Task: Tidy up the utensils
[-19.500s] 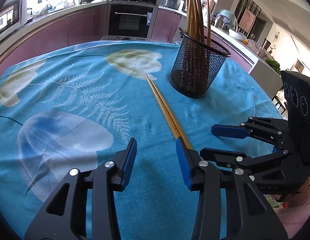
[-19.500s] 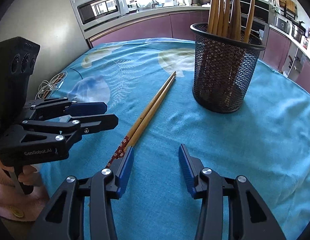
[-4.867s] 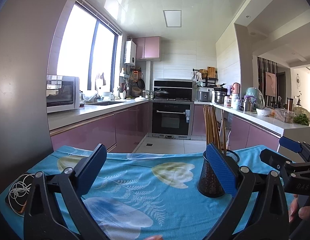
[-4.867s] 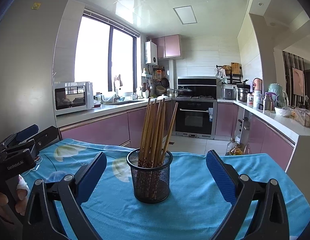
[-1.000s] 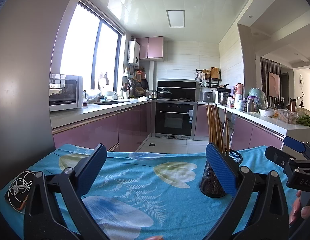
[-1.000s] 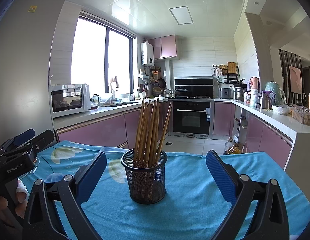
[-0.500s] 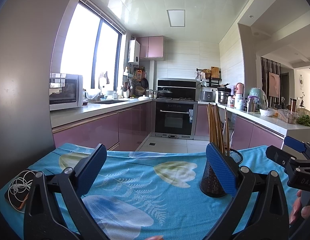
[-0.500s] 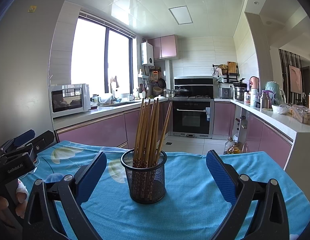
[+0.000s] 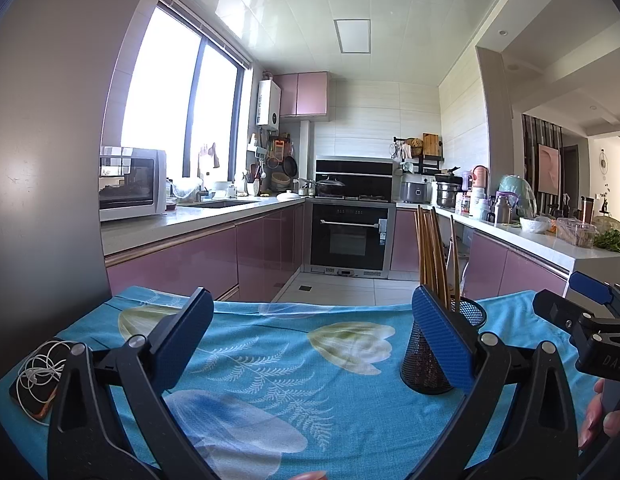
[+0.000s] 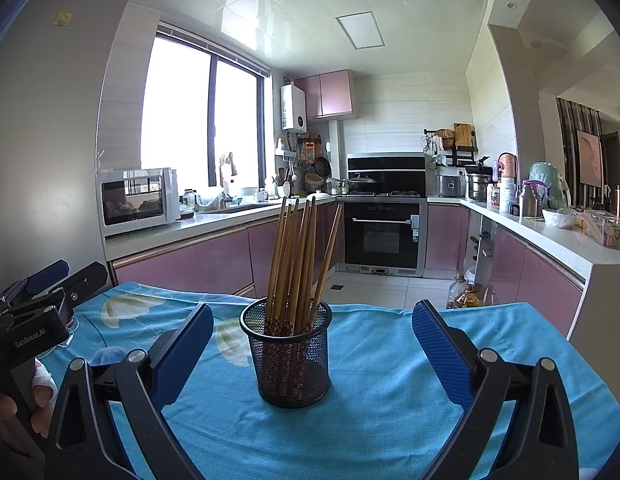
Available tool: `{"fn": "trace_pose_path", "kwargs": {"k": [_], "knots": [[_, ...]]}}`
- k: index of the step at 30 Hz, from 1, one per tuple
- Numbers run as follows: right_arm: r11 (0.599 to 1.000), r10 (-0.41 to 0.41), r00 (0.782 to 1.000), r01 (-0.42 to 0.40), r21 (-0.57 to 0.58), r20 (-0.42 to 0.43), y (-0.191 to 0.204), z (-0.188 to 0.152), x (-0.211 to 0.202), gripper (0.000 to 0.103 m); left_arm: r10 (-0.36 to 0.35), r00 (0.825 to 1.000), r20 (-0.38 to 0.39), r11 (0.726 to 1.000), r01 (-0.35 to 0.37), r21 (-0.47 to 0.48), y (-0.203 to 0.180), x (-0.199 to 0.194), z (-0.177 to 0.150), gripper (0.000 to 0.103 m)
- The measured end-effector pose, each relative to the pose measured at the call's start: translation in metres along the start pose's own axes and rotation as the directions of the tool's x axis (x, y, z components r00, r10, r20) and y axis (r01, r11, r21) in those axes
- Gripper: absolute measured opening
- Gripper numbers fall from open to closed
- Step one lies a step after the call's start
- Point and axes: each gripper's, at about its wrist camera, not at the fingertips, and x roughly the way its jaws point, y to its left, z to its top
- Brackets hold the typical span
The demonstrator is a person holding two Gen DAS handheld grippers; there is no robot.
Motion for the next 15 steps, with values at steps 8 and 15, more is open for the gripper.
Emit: {"fn": "trace_pose_path", "kwargs": {"k": [8,15], "knots": [[1.0,0.001,1.0,-0.001,0.002,-0.001,-0.0006,0.0001,-0.0003,0.097,-0.001,1.0,0.0,1.0,0.001,0.0,0.0002,-0.0001,0.0003,0.098],[1.0,0.0,1.0,0.0,0.002,-0.002,-0.0006,0.0,-0.0006,0.097,0.0,1.0,0.0,1.0,0.0,0.0,0.0002,-0.0002,0.0005,0.098]]}}
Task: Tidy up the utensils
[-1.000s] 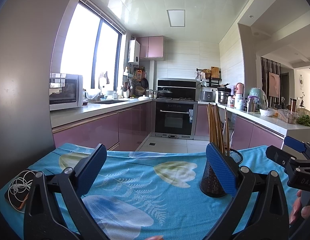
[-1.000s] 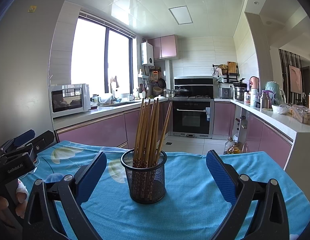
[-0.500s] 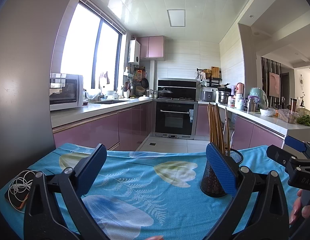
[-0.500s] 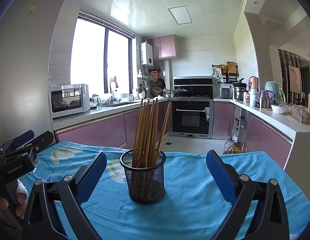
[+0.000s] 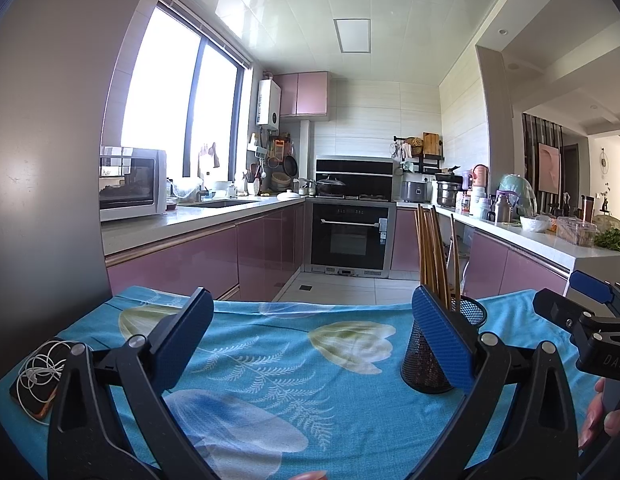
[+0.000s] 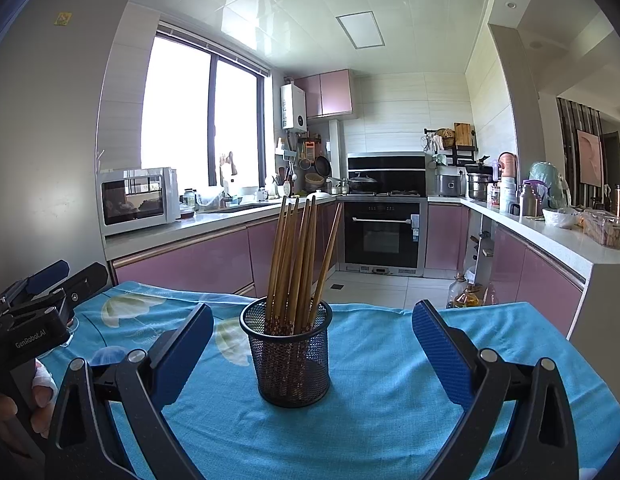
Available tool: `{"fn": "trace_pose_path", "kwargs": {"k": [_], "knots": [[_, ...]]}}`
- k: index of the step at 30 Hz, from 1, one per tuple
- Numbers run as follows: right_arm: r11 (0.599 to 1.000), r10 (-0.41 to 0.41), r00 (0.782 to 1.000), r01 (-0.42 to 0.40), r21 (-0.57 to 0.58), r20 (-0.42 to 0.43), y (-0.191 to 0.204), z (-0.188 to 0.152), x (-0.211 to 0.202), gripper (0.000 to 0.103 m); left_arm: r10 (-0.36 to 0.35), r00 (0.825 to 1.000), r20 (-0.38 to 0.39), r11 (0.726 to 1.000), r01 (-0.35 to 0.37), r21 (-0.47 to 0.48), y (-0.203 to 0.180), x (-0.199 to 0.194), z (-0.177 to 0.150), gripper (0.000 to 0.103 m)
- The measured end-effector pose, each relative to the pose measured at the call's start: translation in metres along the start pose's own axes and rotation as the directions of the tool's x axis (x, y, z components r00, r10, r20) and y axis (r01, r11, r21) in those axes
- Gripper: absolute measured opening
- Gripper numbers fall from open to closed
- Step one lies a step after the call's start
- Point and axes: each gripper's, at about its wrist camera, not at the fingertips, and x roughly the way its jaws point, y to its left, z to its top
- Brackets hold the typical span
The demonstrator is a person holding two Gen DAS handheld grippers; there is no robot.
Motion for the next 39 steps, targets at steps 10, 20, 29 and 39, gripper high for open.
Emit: {"fn": "trace_pose_path", "kwargs": {"k": [10,20,29,39], "knots": [[1.0,-0.001,1.0,0.001,-0.002,-0.001,0.0001,-0.0002,0.0002,0.097,-0.002,1.0,-0.001,1.0,0.002,0.0,0.0001,0.0006,-0.0004,0.098],[1.0,0.0,1.0,0.0,0.0,-0.001,-0.0007,0.0001,-0.0002,0.097,-0.001,1.0,-0.001,1.0,0.001,0.0,0.0003,0.0,-0.0008,0.098],[1.0,-0.002,1.0,0.002,0.001,-0.002,-0.0009,0.0004,-0.0002,0.097,-0.003,1.0,-0.004,1.0,0.003,0.003,0.0003,0.0007,-0.0046,0.098],[1.0,-0.001,1.0,0.001,0.002,-0.001,-0.0008,0.0002,-0.0004,0.097,-0.002,1.0,-0.004,1.0,0.002,0.003,0.0001,0.0008,-0.0048,0.098]]}}
